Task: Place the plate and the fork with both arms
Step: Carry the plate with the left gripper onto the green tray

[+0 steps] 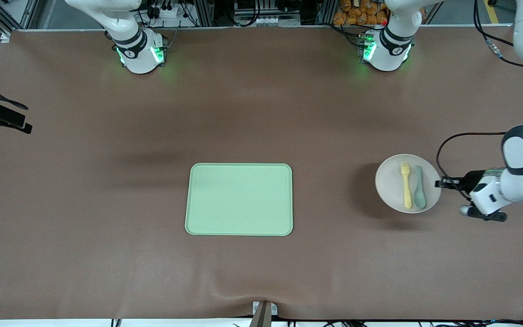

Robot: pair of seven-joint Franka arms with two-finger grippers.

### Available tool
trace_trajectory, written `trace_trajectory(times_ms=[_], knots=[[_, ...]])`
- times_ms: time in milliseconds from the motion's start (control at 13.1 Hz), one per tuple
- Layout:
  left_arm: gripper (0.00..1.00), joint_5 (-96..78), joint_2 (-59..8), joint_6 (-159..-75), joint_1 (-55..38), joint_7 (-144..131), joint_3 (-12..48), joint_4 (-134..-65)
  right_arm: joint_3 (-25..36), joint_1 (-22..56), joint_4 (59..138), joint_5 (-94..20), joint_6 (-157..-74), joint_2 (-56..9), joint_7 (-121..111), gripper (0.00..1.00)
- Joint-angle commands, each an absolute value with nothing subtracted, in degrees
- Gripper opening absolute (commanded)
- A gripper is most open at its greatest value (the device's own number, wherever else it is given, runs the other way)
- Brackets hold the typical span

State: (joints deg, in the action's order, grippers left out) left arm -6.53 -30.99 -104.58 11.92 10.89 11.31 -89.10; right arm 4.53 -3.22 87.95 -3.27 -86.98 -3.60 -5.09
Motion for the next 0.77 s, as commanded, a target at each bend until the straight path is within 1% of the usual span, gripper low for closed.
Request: trace_trajectory(times_ms=[0, 459, 689], knots=[[0.0, -7.82, -31.55, -103.09, 5.04, 5.03, 10.72, -86.06, 4.48, -3.25, 87.45, -3.08, -87.01, -3.87, -4.48, 1.0], [0.0, -10.98, -38.13, -104.41, -8.07, -8.68, 10.72, -77.01, 4.48, -3.16, 87.45, -3.16, -87.01, -3.96, -4.48, 1.0], [0.0, -13.71, -41.47, -110.9, -12.21, -13.35, 10.63, -75.5, 4.48, -3.16, 87.45, -3.08, -86.92, -3.96, -4.48, 1.0]])
